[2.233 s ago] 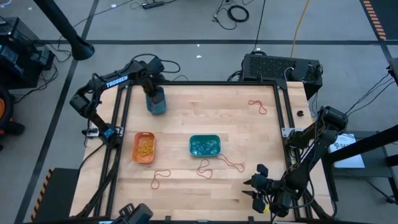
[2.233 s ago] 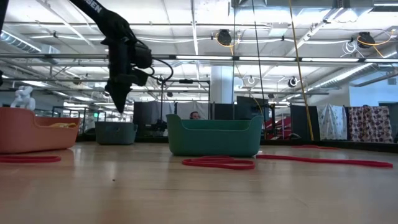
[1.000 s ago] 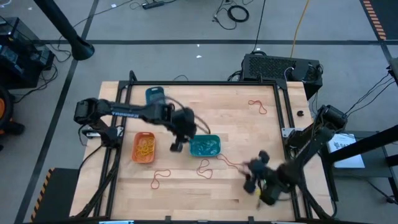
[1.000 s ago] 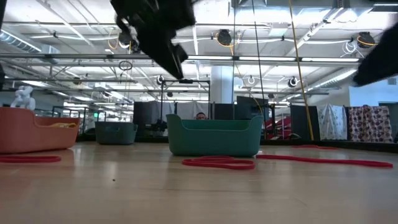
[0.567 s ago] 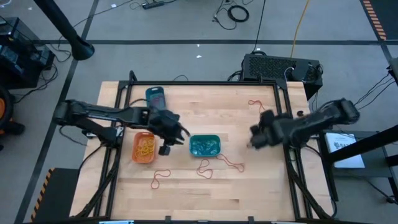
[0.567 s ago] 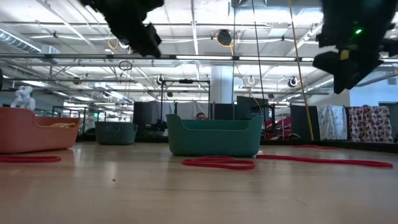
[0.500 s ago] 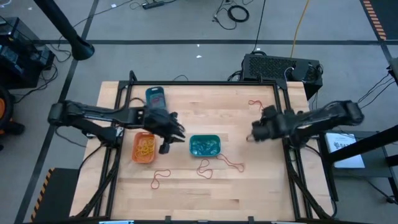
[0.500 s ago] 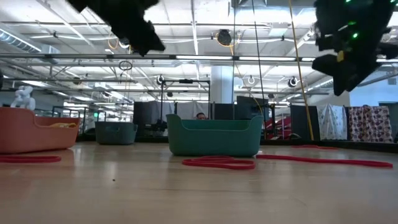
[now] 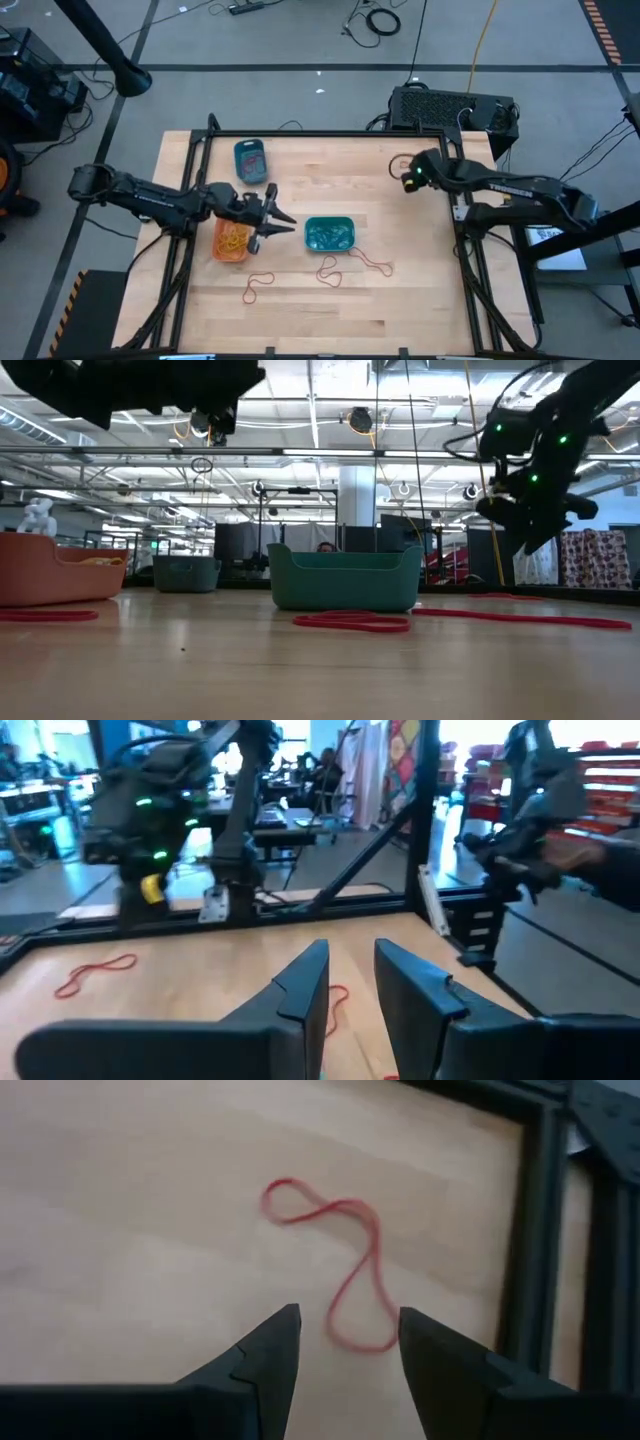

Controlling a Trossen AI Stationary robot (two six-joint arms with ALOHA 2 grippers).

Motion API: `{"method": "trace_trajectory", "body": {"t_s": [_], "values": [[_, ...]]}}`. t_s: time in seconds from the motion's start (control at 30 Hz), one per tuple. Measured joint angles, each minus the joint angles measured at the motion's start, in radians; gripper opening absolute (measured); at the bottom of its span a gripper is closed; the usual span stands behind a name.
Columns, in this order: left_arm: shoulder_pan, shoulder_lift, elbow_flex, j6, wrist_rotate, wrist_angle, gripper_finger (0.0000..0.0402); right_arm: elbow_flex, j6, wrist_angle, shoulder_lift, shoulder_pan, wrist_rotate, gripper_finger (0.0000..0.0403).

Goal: Sort rubber bands into baskets
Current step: Put the red rubber band into the blue bin

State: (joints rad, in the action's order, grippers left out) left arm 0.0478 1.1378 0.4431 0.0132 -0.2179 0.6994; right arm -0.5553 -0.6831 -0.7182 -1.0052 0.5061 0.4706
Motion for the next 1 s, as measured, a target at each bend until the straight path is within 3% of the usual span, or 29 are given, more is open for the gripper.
{"method": "trace_trajectory", "body": {"t_s": [0.13, 0.23, 0.57, 0.8, 1.0], "values": [[0.011, 0.0, -0.013, -0.007, -0.021, -0.002, 0.009, 0.008, 0.074, 0.08, -0.054, 0.112, -0.017, 0.0164], [0.025, 0.0, -0.014, -0.007, -0.024, -0.007, 0.009, 0.009, 0.139, 0.125, -0.105, 0.187, -0.09, 0.0164], [0.034, 0.0, -0.013, -0.007, -0.032, -0.006, 0.009, 0.009, 0.274, 0.312, -0.318, 0.347, -0.212, 0.0164], [0.038, 0.0, -0.013, -0.008, -0.032, -0.006, 0.009, 0.009, 0.281, 0.319, -0.336, 0.347, -0.188, 0.016], [0.054, 0.0, -0.013, -0.008, -0.033, -0.008, 0.009, 0.011, 0.237, 0.33, -0.369, 0.319, -0.162, 0.0124]]}}
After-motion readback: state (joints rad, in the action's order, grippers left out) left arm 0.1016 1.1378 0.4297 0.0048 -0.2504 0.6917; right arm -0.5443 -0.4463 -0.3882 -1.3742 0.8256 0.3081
